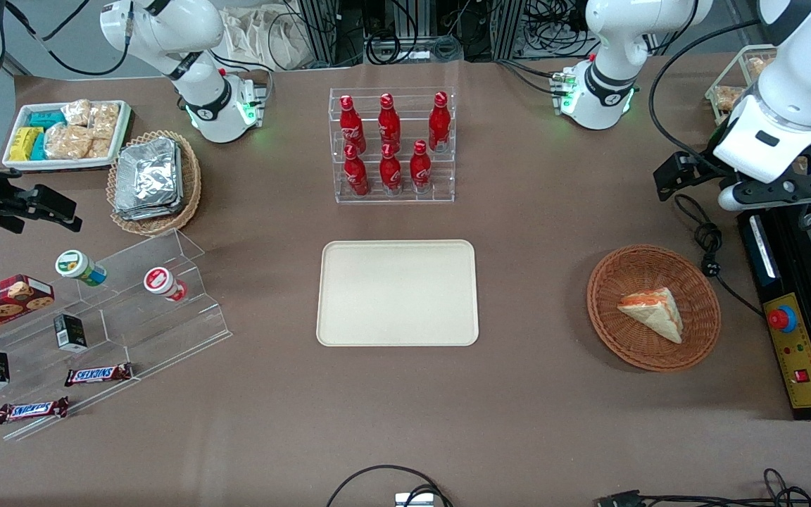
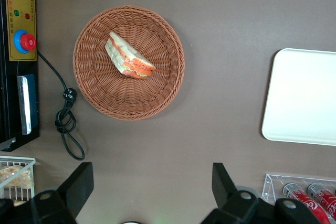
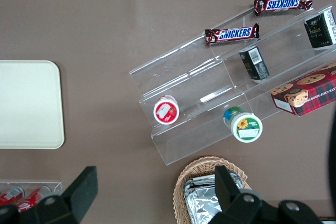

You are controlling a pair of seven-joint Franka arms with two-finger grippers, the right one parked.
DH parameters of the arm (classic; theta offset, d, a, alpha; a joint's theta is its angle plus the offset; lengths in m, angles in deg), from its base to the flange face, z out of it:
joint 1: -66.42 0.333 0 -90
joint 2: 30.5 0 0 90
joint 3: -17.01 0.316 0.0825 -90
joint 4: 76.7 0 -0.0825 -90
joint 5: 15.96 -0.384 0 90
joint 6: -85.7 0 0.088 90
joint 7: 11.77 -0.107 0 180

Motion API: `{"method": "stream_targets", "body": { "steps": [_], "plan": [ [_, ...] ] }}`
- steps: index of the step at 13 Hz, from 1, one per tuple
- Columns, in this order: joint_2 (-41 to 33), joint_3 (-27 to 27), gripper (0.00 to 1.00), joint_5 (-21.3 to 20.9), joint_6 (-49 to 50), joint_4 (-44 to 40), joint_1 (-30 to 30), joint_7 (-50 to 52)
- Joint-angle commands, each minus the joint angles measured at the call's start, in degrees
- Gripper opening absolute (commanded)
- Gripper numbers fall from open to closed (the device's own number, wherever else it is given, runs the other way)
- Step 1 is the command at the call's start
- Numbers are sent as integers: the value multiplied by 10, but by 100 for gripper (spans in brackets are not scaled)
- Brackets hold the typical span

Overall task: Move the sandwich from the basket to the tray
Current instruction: 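Move the open left gripper over the sandwich in the wicker basket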

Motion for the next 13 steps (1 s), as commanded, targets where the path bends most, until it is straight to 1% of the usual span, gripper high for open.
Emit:
{"method": "stream_targets", "body": {
  "steps": [1, 3, 6, 7, 8, 11, 13],
  "plan": [
    [-5, 3, 100, -7, 0, 1, -5, 0],
    [-4, 3, 100, -8, -2, 1, -4, -2],
    [-4, 9, 100, -11, -37, 14, -3, -4],
    [-3, 15, 100, -26, -42, 23, -3, -5],
    [-3, 23, 100, -30, -46, 31, -3, -3],
    [4, 49, 100, -31, -50, 33, 1, 8],
    [3, 58, 100, -30, -46, 34, 2, 43]
  ]
}}
